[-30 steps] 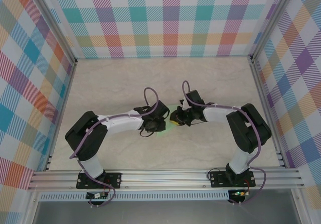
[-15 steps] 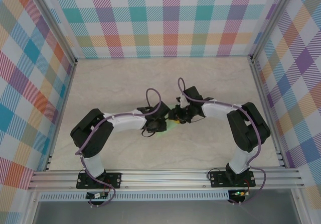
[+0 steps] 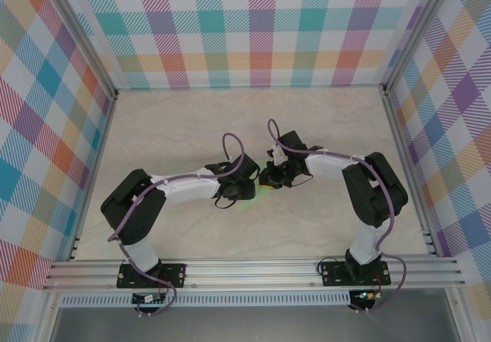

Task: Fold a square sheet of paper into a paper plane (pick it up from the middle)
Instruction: Fourth fold the wing at the center of the table.

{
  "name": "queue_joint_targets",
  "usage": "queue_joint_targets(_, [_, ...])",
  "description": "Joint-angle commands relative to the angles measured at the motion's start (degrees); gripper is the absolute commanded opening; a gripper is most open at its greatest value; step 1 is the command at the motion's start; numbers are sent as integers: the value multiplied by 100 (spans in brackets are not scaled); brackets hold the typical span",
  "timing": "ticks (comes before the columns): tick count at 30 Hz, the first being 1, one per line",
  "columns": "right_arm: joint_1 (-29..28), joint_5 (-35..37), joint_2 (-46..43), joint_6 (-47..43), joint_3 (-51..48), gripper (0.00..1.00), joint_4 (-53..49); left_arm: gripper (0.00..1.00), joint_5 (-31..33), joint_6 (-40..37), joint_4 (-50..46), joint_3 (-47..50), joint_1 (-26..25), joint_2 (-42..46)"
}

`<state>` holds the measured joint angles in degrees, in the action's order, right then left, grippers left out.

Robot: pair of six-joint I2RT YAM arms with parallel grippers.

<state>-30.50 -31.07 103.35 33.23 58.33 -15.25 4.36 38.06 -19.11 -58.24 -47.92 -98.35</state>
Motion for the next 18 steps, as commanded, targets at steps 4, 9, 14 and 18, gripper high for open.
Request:
queue_joint_targets(4, [-27,-53,-126,235,87,9,3,40,374,-578,162,261,-340,398])
queue_joint_targets(9, [-26,-104,-156,315,104,9,1,42,874,-808,38,97,-710,165])
queue_joint_targets(14, [-28,-187,-146,319,187,9,-53,44,1326,-820,-63,-46,-896,-123])
queue_joint_targets(18, [-22,-207,-162,313,256,10,-133,45,1633,-865,-202,-208,-1038,-305])
